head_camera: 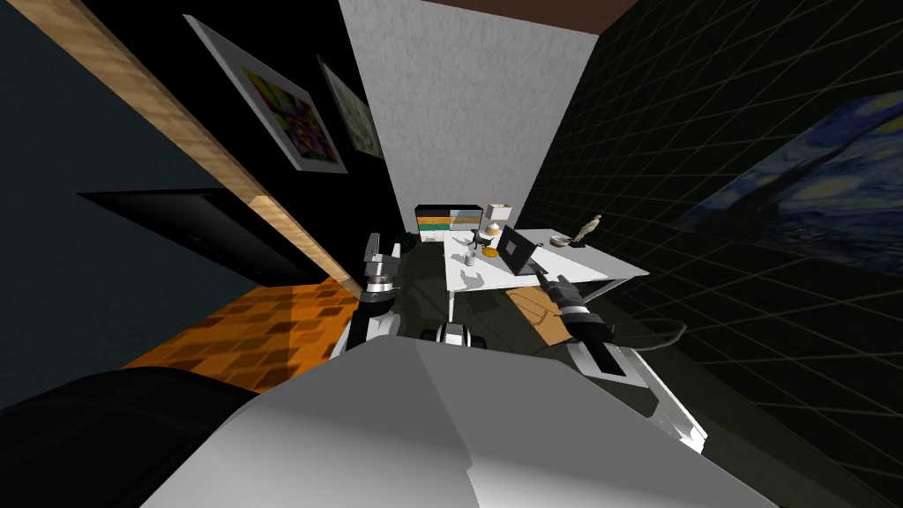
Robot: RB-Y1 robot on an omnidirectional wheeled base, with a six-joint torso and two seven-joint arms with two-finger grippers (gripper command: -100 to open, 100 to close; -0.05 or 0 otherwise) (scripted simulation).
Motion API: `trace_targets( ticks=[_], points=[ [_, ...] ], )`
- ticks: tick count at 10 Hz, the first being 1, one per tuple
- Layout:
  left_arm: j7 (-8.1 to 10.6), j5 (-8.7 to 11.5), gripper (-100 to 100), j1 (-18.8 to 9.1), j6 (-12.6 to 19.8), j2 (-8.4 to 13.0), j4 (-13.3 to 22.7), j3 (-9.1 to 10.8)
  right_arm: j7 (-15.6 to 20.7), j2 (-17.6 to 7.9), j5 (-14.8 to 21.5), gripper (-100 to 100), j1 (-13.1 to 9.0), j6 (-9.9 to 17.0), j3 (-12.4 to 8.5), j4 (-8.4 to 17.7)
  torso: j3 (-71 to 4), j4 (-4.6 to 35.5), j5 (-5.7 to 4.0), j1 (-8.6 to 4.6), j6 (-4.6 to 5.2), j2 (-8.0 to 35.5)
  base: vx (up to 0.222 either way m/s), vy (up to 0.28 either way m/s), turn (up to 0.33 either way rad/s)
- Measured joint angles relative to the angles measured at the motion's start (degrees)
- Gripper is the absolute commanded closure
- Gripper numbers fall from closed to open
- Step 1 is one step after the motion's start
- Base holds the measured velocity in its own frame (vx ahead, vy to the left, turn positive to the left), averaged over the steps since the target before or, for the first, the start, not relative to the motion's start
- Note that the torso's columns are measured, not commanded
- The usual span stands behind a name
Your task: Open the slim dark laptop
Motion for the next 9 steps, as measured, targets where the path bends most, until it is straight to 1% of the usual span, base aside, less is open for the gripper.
trace_targets(
  ticks=[2, 3, 4, 6, 7, 8, 9],
  points=[
    [0.0, 0.0, 0, 0.0, 0.0, 0.0, 0.0, 0.0, 3.2, -1.8, 3.4, -100, -0.3, 1.3, -0.9, 2.7, 0.0, 0.0, 0.01, 0.04, 0.02, 0.0, 0.046, 0.062, 0.104],
    [0.0, 0.0, 0, 0.0, 0.0, 0.0, 0.0, 0.01, 3.9, -2.6, 4.1, -100, -0.5, 1.8, -1.3, 3.3, 0.1, 0.0, 0.0, -0.04, 0.04, 0.1, 0.028, 0.035, 0.087],
    [0.0, 0.0, 0, 0.0, 0.0, 0.0, 0.0, 0.0, 4.4, -4.3, 4.8, -100, -0.8, 2.8, -1.8, 4.0, 0.1, 0.0, -0.02, -0.08, 0.01, 0.1, 0.038, 0.047, 0.187],
    [0.0, 0.0, 0, 0.0, 0.0, 0.0, 0.0, 0.0, 6.7, -7.0, 7.5, -100, -1.4, 3.3, -3.5, 7.6, 0.0, 0.0, 0.02, 0.06, 0.01, 0.0, 0.045, 0.064, 0.161],
    [0.0, 0.0, 0, 0.0, 0.0, 0.0, 0.0, 0.0, 8.0, -8.2, 9.0, -100, -1.2, 4.0, -4.1, 8.6, 0.0, 0.0, 0.03, 0.08, 0.03, 0.0, 0.037, 0.042, 0.031],
    [0.0, 0.0, 0, 0.0, 0.0, 0.0, 0.0, 0.01, 8.8, -8.9, 9.7, -100, -1.9, 4.4, -4.3, 9.8, 0.0, 0.0, 0.0, -0.03, 0.03, 0.0, 0.032, 0.031, 0.092],
    [0.0, 0.0, 0, 0.0, 0.0, 0.0, 0.0, 0.01, 9.5, -10.1, 10.6, -100, -2.8, 4.6, -4.7, 11.8, 0.0, 0.0, -0.02, -0.07, 0.0, 0.0, 0.043, 0.032, 0.143]
  ],
)
